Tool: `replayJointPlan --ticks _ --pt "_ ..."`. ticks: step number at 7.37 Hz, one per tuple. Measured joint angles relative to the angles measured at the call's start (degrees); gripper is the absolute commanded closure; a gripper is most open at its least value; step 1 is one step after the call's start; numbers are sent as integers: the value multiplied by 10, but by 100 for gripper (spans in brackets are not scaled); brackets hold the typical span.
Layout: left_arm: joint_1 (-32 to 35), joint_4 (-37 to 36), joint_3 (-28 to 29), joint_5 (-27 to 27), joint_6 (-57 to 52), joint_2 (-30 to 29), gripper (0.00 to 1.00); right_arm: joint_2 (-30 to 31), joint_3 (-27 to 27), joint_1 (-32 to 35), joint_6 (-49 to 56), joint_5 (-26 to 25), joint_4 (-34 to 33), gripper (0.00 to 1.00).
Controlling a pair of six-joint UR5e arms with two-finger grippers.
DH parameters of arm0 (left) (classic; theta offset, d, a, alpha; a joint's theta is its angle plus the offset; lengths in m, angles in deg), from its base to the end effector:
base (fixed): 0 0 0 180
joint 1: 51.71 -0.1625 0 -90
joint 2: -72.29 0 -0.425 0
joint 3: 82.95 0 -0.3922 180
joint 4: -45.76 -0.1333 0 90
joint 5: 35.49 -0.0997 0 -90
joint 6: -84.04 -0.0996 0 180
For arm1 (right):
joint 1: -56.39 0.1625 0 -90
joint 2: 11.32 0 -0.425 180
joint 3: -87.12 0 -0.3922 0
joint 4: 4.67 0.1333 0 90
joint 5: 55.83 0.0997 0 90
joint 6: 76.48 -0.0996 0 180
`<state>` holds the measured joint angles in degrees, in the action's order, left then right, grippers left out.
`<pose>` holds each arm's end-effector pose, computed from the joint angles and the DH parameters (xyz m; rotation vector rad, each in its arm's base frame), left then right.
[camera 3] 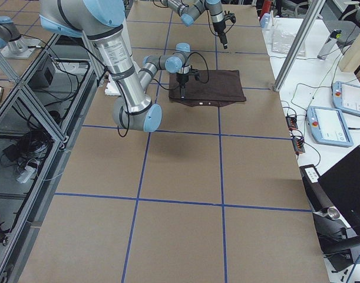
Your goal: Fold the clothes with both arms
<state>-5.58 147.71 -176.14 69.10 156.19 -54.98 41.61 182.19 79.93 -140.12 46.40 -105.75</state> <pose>0.4022 -0.5746 0.2260 0.2825 0.9010 -0.3402 -0.5810 -0.3755 0.2704 0.0390 -0.5776 -0.1057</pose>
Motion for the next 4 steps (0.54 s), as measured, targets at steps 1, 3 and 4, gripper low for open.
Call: replayJointPlan --ticks 1,3,4 --pt "0 0 0 0 0 0 0 -6 -7 0 0 -1 1 0" --pt "0 0 -1 0 0 0 0 -12 -17 0 4 -5 2 0" --pt "0 0 -1 0 0 0 0 -13 -18 0 7 -6 2 0"
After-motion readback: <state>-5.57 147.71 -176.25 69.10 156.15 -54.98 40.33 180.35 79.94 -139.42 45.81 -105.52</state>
